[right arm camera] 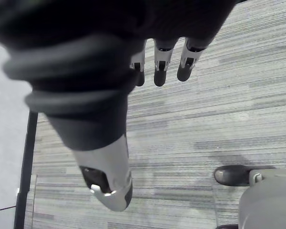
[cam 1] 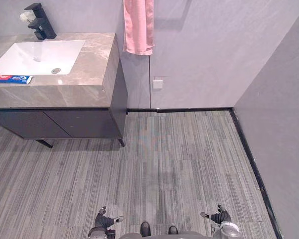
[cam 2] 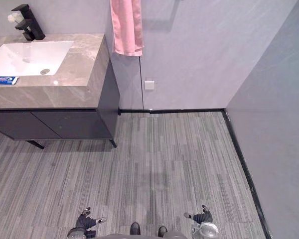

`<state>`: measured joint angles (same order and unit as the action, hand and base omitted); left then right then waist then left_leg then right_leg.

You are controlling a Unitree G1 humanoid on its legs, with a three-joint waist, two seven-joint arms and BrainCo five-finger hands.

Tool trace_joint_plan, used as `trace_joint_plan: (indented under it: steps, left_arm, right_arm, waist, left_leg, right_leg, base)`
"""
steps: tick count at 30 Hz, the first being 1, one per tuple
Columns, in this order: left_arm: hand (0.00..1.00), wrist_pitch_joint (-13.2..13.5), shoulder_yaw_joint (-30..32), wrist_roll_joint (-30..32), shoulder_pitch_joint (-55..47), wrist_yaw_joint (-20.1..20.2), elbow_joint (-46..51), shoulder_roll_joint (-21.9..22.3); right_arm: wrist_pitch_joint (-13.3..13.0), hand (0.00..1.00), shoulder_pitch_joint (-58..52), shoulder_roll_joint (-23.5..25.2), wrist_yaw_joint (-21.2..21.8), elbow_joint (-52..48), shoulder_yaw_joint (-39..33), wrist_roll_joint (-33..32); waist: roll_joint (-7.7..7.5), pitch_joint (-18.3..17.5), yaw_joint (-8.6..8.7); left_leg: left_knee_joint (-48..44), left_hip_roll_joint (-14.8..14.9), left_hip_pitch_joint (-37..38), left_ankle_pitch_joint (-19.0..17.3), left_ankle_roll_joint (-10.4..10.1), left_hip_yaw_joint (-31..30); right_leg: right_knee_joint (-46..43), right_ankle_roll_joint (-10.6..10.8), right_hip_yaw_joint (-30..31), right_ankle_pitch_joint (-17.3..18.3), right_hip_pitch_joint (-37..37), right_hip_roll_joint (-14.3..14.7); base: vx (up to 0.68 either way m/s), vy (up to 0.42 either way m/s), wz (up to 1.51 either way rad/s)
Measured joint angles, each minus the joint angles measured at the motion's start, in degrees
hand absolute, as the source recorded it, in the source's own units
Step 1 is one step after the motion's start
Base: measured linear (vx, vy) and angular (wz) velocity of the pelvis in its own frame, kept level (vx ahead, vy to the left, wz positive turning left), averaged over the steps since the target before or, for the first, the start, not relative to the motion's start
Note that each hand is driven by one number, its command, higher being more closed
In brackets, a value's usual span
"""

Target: Organize washtable

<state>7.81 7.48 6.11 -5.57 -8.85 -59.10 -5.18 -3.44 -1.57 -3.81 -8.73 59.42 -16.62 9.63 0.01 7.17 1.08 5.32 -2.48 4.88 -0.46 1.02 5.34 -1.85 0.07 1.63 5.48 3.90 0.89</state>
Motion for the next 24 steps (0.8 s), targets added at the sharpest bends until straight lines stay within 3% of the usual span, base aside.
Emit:
trace_joint_plan:
  steps: [24]
  left_arm:
    - [0.0, 0.0, -0.35, -0.27, 0.05, 0.09, -0.05, 0.43]
  right_arm:
    - [0.2, 0.0, 0.34, 0.2, 0.0, 0.04, -1.55, -0.47]
  waist:
    - [0.34, 0.35, 1.0]
  left_leg:
    - [0.12, 0.29, 0.65, -0.05, -0.03, 2.73]
  right_leg:
    - [1.84, 0.05, 2.0, -1.33, 0.83, 0.27]
  base:
    - [0.0, -0.011, -0.04]
